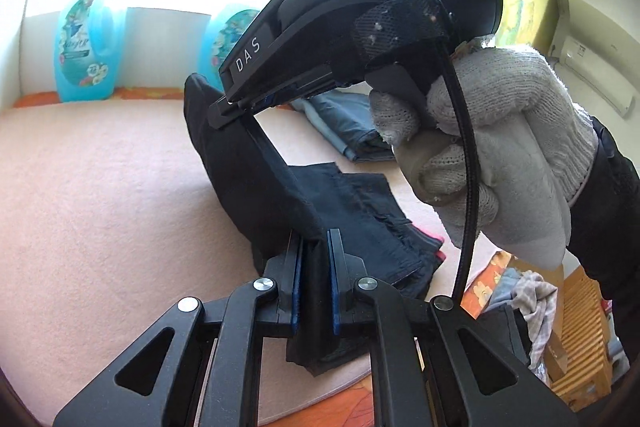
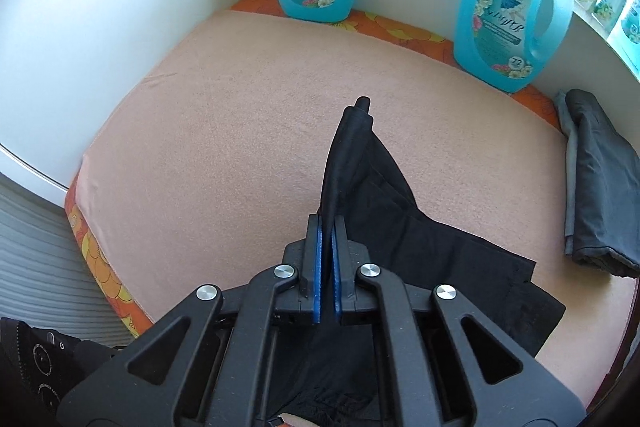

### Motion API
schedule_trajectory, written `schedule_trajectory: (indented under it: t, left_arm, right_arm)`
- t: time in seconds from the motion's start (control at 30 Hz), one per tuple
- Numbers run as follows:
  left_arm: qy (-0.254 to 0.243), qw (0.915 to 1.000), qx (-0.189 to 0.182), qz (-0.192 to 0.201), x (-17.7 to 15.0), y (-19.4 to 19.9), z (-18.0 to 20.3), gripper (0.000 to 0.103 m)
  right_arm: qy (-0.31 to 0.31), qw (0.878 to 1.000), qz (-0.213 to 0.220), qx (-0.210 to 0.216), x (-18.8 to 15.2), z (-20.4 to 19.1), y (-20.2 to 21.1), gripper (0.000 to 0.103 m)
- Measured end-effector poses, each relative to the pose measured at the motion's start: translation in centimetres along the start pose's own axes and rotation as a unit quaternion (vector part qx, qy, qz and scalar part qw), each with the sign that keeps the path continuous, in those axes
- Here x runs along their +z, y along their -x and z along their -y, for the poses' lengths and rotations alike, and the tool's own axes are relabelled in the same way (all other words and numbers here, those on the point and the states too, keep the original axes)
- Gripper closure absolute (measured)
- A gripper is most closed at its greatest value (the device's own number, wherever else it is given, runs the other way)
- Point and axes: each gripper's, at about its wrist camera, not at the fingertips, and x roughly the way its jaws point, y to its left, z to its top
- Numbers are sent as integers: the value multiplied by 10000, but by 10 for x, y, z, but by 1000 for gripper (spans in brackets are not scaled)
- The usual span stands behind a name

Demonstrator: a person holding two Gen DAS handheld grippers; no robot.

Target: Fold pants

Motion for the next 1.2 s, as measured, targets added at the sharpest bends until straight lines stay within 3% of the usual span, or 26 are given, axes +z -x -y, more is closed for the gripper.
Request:
schedule_trajectory:
  t: [0.3,0.57,0.7,0.77,0.9,1.03,1.2]
  left_arm:
    - [-733,9946,-698,-238,25,-47,74,94]
    - [-1004,9845,-1188,-805,24,-112,115,94]
    - [-1003,9814,-1132,-1179,18,-136,120,88]
    - [-981,9804,-1142,-1272,19,-135,118,86]
    - [-1009,9818,-1066,-1209,20,-110,98,70]
    - [-1094,9866,-574,-1061,19,-86,66,70]
    - [-898,9872,-201,-1306,6,-91,45,70]
  right_arm:
    - [-924,9928,687,-334,-52,107,71,99]
    - [-1870,9786,629,-589,-115,213,68,99]
    - [-2090,9756,508,-432,-134,241,42,99]
    - [-2181,9743,456,-329,-141,250,27,99]
    - [-2260,9729,456,-194,-153,261,6,99]
    - [-2295,9724,408,-110,-164,267,-14,99]
    - [-2250,9728,547,-65,-166,272,-24,99]
